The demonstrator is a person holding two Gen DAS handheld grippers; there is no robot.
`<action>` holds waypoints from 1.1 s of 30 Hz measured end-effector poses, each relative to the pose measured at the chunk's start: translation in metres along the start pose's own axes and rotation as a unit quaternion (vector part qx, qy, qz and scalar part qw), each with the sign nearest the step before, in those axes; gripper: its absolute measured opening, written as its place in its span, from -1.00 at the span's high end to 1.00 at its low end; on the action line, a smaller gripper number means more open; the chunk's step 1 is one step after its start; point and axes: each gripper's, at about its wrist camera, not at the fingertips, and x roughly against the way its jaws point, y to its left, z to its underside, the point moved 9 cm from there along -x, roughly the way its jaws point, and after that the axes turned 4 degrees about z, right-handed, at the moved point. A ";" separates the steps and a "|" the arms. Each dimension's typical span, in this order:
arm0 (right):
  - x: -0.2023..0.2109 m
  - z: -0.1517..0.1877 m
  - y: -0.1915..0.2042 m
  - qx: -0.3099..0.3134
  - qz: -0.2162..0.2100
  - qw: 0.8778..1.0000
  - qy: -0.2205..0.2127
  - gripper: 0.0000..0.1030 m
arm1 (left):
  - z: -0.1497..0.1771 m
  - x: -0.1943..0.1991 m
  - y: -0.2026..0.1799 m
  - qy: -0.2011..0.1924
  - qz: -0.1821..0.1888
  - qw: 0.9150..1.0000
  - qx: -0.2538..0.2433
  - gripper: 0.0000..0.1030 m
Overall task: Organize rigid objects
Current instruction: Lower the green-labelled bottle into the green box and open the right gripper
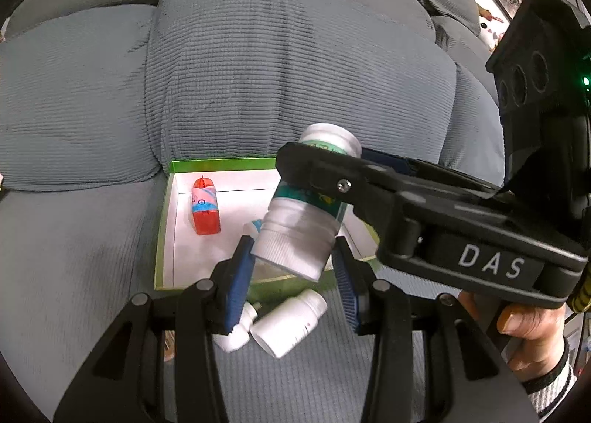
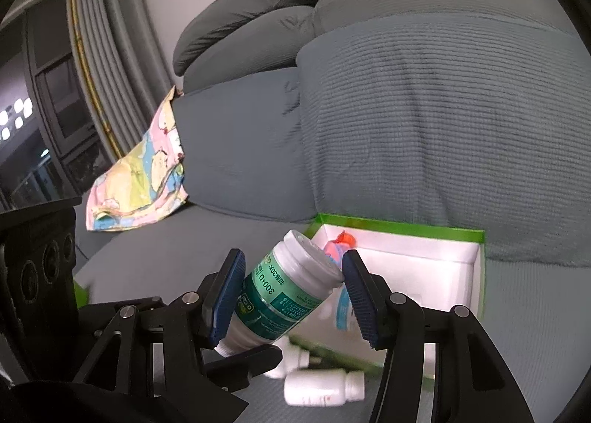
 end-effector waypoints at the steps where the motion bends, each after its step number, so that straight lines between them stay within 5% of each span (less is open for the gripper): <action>1: -0.004 -0.002 -0.001 0.000 0.001 1.000 0.002 -0.11 | -0.001 -0.001 0.001 0.002 0.000 1.000 0.002 0.18; 28: -0.111 0.020 -0.054 -0.051 0.012 0.995 0.089 -0.11 | 0.015 -0.093 0.057 0.081 -0.001 0.996 0.041 0.15; 33: -0.114 0.021 -0.056 -0.056 0.018 0.995 0.084 -0.11 | 0.012 -0.088 0.059 0.076 -0.032 0.996 0.034 -0.63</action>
